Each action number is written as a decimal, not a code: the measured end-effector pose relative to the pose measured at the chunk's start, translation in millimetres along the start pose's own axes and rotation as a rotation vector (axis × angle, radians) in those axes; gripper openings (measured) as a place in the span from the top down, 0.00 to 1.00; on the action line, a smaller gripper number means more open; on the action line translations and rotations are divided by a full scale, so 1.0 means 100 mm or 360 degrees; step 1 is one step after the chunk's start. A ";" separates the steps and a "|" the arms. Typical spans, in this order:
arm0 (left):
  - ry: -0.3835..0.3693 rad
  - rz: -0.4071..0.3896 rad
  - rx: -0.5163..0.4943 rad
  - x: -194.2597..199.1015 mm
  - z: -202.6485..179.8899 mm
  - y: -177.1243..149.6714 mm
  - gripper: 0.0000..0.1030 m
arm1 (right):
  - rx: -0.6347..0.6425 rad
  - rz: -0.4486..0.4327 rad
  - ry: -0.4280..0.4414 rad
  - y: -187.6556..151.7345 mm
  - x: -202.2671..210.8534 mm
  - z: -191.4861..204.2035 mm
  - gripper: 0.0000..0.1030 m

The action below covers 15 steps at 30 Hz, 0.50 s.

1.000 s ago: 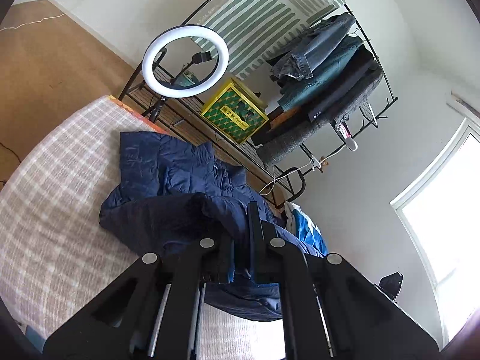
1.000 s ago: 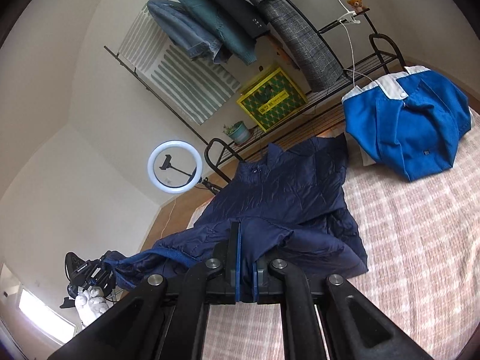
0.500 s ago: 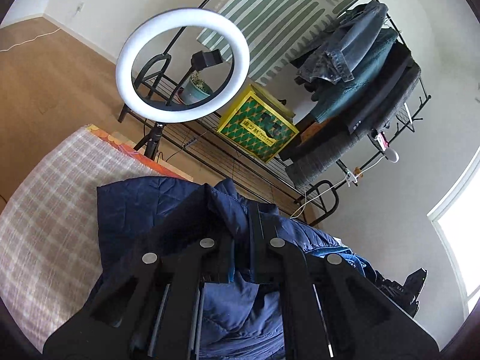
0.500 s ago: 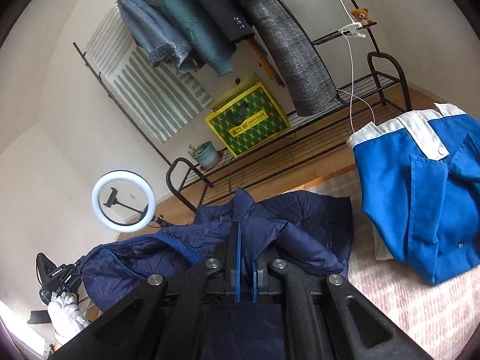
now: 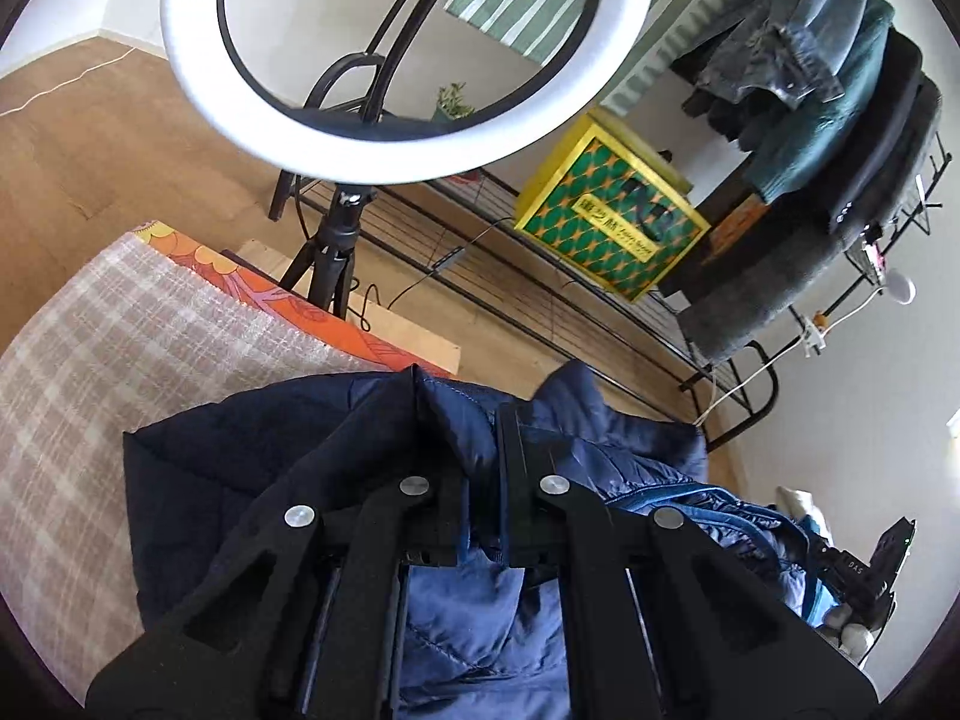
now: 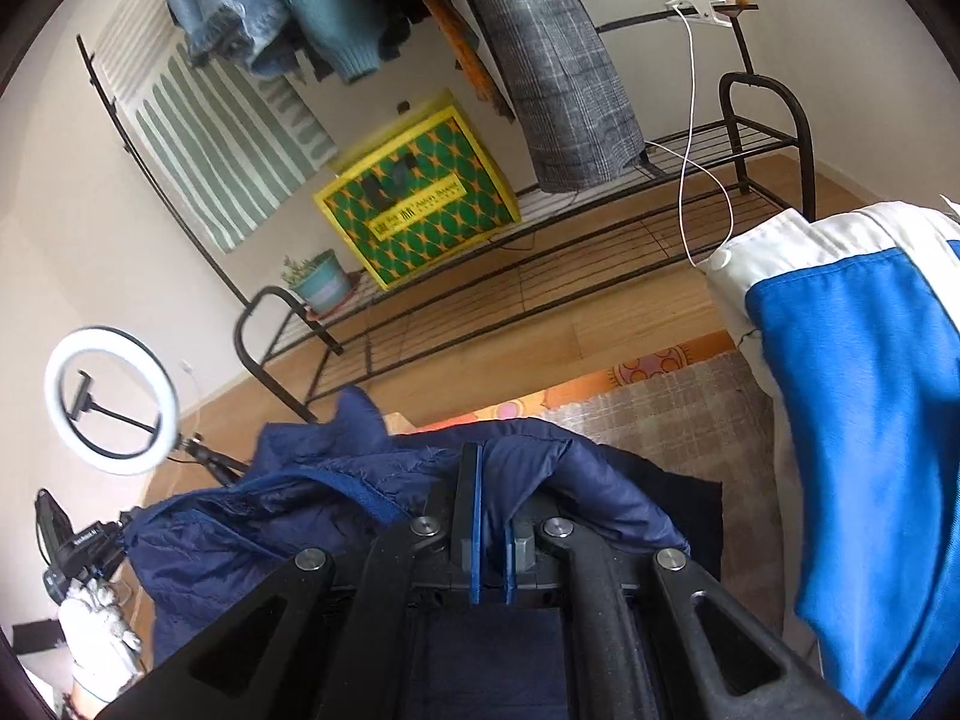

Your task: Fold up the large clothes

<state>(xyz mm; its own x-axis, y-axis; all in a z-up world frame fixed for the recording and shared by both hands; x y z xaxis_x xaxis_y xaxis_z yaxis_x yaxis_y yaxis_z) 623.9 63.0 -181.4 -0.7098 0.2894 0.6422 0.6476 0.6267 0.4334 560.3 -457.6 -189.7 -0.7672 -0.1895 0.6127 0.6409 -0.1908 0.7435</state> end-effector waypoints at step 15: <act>0.0093 0.0028 -0.0019 -0.43 0.15 -0.02 0.63 | -0.0035 0.0101 0.0049 -0.07 -0.44 -0.20 0.51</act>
<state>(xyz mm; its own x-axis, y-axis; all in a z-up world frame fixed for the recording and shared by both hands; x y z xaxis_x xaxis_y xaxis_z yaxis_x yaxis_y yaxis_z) 649.7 60.0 -219.1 -0.6811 0.2576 0.6854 0.6635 0.6129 0.4290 589.9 -467.6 -227.1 -0.7243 -0.2315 0.6495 0.6887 -0.1987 0.6972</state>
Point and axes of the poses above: each gripper's, at about its wrist camera, not at the fingertips, and x roughly against the way its jaws point, z to its left, y to its top, the point moved 2 cm from there along -x, roughly the way its jaws point, and after that the axes turned 13 degrees about x, right-handed, at the moved point
